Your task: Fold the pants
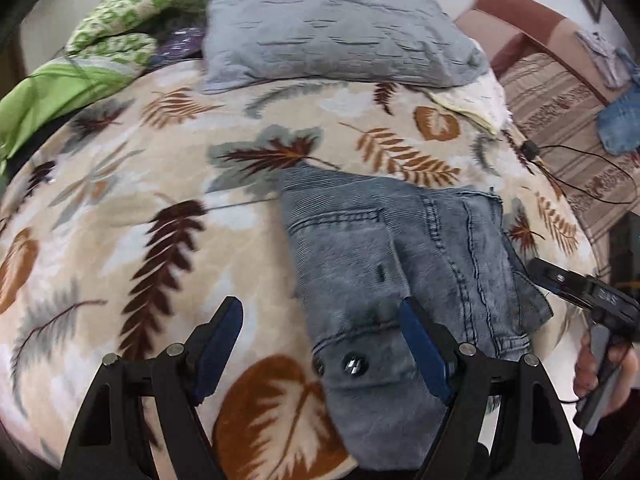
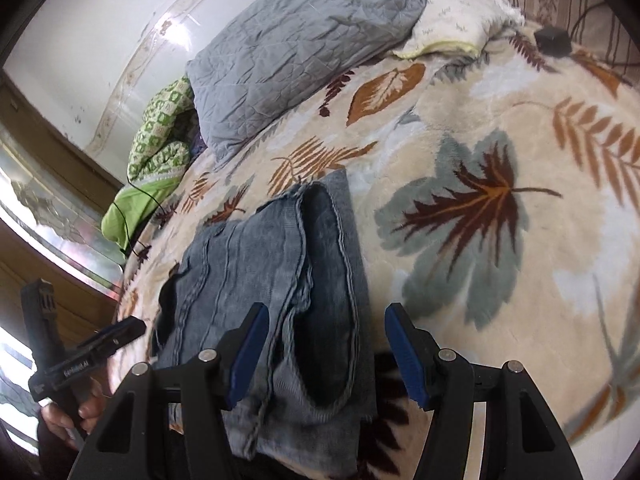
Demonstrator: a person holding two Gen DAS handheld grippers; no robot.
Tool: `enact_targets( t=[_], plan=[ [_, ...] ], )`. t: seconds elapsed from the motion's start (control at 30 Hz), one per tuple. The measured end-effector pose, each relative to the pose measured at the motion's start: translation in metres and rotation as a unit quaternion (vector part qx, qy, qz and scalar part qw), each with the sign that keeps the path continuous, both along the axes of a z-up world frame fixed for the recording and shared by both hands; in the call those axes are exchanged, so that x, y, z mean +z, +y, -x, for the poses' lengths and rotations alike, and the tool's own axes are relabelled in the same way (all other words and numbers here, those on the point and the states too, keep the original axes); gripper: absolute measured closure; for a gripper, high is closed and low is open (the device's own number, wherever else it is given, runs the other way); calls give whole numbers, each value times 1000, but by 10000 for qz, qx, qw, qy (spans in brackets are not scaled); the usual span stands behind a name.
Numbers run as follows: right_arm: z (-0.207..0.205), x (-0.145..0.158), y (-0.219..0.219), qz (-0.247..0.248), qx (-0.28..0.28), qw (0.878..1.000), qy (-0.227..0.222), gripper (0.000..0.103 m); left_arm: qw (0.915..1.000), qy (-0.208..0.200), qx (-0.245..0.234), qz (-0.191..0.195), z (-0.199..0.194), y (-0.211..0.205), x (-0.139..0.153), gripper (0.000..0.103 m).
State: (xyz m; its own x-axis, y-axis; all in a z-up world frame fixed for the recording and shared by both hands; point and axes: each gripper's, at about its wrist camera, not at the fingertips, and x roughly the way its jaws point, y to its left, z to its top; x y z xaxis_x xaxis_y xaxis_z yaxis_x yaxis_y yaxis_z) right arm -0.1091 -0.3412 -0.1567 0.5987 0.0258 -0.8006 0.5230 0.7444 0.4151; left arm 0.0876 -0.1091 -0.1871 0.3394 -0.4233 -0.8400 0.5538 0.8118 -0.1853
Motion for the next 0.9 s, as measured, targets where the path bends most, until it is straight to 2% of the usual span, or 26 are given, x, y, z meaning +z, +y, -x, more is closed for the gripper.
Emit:
enact_targets(
  t=[0.17, 0.33, 0.57, 0.67, 0.77, 0.8, 0.83, 0.87, 0.9],
  plan=[
    [-20, -22, -16, -358, 134, 9992, 64, 39, 9986, 307, -302, 316, -13, -10, -13, 22],
    [-33, -32, -24, -769, 307, 9964, -197, 31, 9942, 562, -617, 673, -19, -21, -26, 22],
    [-51, -39, -13, -1071, 698, 9915, -250, 32, 9906, 812, -516, 975, -31, -27, -38, 22],
    [-53, -40, -9, -1199, 753, 9895, -279, 34, 9914, 762, -504, 933, -29, -28, -38, 22],
    [-55, -39, -4, -1139, 730, 9906, -194, 49, 9934, 624, -447, 848, -25, -28, -35, 29],
    [-55, -38, -2, -1091, 738, 9911, -173, 60, 9941, 571, -422, 825, -24, -28, -34, 31],
    [-56, -37, 1, -996, 755, 9921, -128, 66, 9943, 539, -408, 826, -23, -27, -32, 38],
    [-58, -34, 7, -829, 787, 9934, -75, 68, 9947, 485, -382, 823, -23, -27, -30, 47],
    [-58, -31, 9, -723, 817, 9940, -56, 72, 9948, 461, -374, 827, -23, -25, -28, 50]
  ],
)
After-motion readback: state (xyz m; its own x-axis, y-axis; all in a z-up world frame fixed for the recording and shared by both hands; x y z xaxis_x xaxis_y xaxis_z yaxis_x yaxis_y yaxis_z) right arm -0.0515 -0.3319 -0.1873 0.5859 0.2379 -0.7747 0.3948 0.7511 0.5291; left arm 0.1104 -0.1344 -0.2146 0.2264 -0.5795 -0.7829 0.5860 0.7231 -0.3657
